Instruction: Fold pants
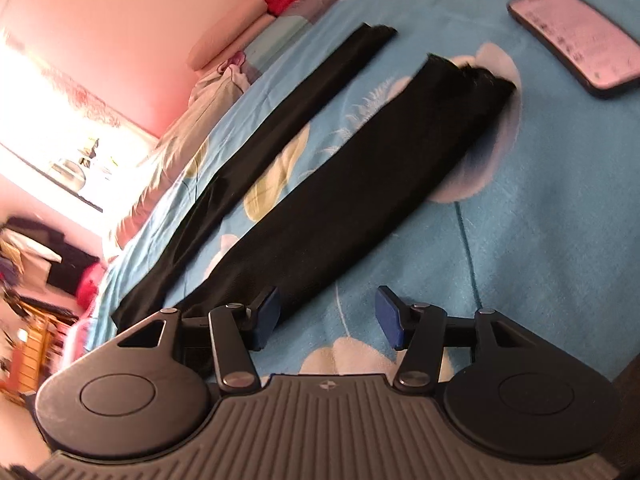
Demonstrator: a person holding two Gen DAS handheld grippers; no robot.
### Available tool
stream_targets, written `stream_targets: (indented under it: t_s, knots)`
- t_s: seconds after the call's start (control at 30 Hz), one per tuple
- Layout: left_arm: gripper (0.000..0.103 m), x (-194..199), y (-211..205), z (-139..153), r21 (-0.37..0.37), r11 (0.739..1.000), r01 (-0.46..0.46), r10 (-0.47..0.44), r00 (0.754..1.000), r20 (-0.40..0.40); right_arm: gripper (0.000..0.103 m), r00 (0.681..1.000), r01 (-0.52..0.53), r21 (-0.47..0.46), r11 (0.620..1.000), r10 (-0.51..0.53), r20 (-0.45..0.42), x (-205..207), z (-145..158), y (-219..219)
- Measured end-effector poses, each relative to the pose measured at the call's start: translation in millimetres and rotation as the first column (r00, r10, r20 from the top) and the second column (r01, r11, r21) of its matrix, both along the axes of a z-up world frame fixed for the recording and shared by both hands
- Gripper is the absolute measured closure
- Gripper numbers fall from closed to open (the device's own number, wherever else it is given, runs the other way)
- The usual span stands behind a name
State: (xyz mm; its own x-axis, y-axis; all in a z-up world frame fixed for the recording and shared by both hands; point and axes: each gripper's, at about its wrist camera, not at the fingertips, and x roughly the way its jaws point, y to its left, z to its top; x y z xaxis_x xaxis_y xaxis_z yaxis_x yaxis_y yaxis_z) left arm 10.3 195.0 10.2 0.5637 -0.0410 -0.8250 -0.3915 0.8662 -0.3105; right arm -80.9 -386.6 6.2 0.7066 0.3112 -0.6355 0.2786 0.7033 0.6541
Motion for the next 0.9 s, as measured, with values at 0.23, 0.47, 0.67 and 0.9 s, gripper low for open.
stream_targets:
  t_s: [0.23, 0.47, 0.67, 0.9]
  knots:
    - [0.000, 15.0, 3.6, -5.8, -0.036, 0.999, -0.010, 0.012, 0.997, 0.072, 0.079, 0.998, 0.052, 0.041, 0.998, -0.053, 0.025, 19.6, -15.6, -12.8]
    - [0.002, 7.4, 19.9, -4.1, -0.024, 0.996, -0.085, 0.087, 0.990, 0.106, 0.088, 0.996, 0.054, 0.084, 0.995, -0.060, 0.073, 31.5, -28.0, -18.8]
    - [0.017, 3.7, 31.8, 3.4, -0.080, 0.990, -0.114, 0.126, 0.978, 0.166, 0.091, 0.995, 0.027, -0.035, 0.999, -0.023, 0.099, 37.3, -8.1, -5.1]
    - [0.019, 64.5, 25.9, 53.8, -0.023, 0.999, -0.025, 0.031, 0.964, 0.263, 0.092, 0.977, -0.021, -0.086, 0.996, 0.039, 0.208, 98.2, 52.1, -7.7]
